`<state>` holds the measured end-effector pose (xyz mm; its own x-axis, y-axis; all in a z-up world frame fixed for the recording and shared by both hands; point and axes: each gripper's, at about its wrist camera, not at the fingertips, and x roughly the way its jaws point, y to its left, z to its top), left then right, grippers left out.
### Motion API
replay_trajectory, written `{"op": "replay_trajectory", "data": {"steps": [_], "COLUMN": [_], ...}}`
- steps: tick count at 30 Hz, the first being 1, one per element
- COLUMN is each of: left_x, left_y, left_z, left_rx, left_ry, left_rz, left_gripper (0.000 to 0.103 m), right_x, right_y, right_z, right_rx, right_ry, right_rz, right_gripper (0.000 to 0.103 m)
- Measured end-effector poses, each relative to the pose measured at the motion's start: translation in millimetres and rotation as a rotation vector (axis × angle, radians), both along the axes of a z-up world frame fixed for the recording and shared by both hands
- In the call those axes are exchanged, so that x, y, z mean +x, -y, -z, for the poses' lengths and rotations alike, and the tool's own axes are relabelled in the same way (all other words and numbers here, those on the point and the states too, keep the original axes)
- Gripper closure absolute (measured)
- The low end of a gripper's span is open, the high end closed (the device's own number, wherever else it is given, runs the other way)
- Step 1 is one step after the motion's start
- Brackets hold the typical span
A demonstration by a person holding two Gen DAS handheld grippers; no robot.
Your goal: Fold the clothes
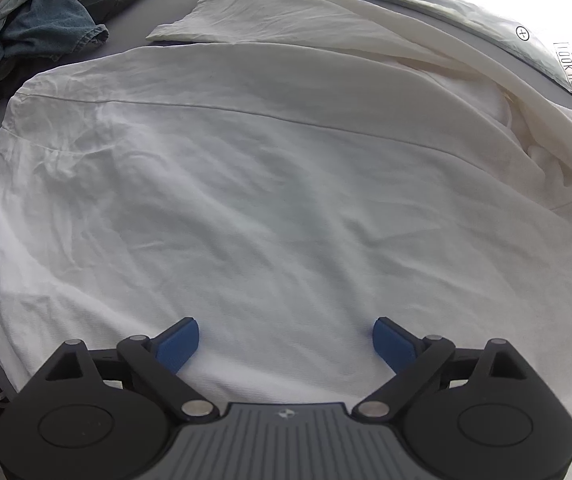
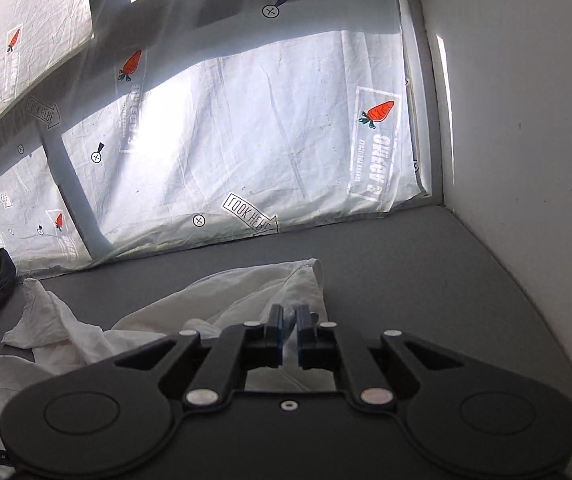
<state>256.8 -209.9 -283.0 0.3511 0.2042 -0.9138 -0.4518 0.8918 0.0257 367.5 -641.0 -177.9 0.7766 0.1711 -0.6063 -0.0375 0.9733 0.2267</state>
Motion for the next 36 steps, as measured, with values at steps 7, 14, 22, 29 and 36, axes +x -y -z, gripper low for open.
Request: {"op": "replay_trajectory", "data": {"steps": [7, 14, 22, 29, 36], "left_x": [0.3, 7.7, 10.2, 10.3, 7.9], "left_y": [-1.4, -4.0, -4.8, -7.3, -4.3], "left_z": [1.5, 3.9, 3.4, 3.9, 4.6], "left_rx": [-0.007, -0.006, -0.009, -0.008, 0.002], "left_ry": [0.010, 0.009, 0.004, 0.009, 0.029], "left_rz": [-0.002, -0.015, -0.004, -0.005, -0.006], "left_gripper": [0.006, 0.000, 0.000, 0.000, 0.000], "right_x": [-18.9, -62.2, -57.6, -21.8, -20.4], "right_y": [9.4, 67.7, 45.2, -9.1, 3.0], "right_z": [32.3, 64.3, 91.4, 74.1, 87.1], "right_rx": [0.157, 0.380, 0.472, 0.140, 0.201], "right_ry": [-0.133, -0.184, -0.233, -0.240, -0.262], "right_rz": [0.167, 0.433, 0.385, 0.230, 0.317], "right_gripper": [0.053, 0.061, 0.065, 0.055, 0.030]}}
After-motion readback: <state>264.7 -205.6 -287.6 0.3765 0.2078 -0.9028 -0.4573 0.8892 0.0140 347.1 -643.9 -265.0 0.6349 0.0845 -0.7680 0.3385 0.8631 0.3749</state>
